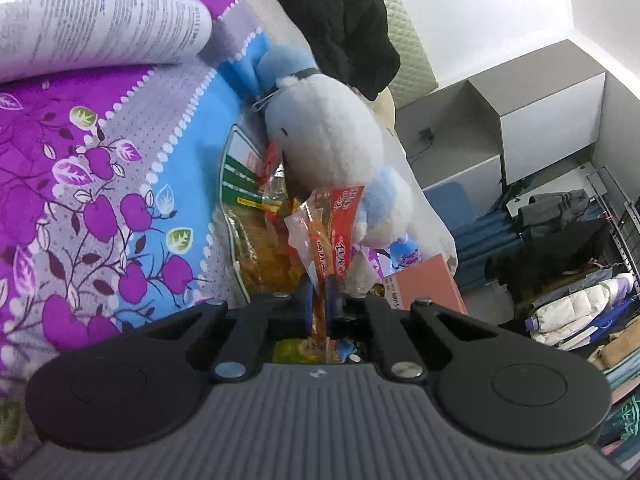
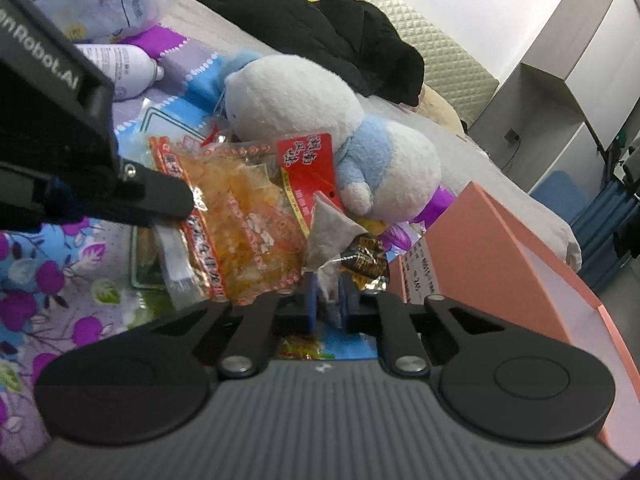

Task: Organize snacks
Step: 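Lift the red-labelled packet with the left tool while the right tool lifts the gold-wrapped packet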

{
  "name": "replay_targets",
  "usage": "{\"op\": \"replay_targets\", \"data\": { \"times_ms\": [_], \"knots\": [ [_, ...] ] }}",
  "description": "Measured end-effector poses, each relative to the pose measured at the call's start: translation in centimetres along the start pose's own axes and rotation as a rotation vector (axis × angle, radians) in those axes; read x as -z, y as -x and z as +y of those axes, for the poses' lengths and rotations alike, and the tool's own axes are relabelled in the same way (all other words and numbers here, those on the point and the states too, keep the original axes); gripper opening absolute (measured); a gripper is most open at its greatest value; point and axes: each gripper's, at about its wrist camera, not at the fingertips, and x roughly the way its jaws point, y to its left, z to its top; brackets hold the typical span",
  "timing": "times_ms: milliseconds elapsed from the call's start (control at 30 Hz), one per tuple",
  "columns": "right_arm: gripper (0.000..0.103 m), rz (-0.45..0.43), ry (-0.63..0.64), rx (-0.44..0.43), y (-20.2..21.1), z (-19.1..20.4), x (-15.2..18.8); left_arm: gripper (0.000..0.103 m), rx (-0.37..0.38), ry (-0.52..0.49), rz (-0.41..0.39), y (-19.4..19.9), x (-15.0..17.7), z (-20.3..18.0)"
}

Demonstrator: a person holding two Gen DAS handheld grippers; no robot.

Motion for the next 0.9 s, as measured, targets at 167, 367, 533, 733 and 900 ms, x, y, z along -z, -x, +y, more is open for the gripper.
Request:
{"op": "replay_targets", "data": {
  "times_ms": [167, 367, 533, 733, 900],
  "knots": [
    [0.008, -0.017, -0.011, -0.020, 2.4, -0.4, 0.0, 0.005, -0.017, -0.031, -0.018, 2.4, 0.8, -1.7],
    [0.007, -0.028, -0.016, -0.060, 6.3, -0.6, 0.7, 0.005, -0.084, -0.072, -0.040, 6.8, 2.8, -3.5],
    [0.007, -0.025, -0.008, -0.096, 9.6, -0.3, 1.6, 0.005, -0.131, -0.075, -0.058, 11.1, 4.6, -4.2],
    [0.007, -0.017, 0.032, -0.172, 13.6, 0.4, 2.9, 0.005, -0.195, -0.080, -0.078, 15.8, 6.3, -4.9],
    [0.007, -0.008, 0.073, -0.233, 16.8, 0.6, 4.1, 0.005, -0.242, -0.121, -0.045, 18.5, 8.3, -5.6]
  ]
}}
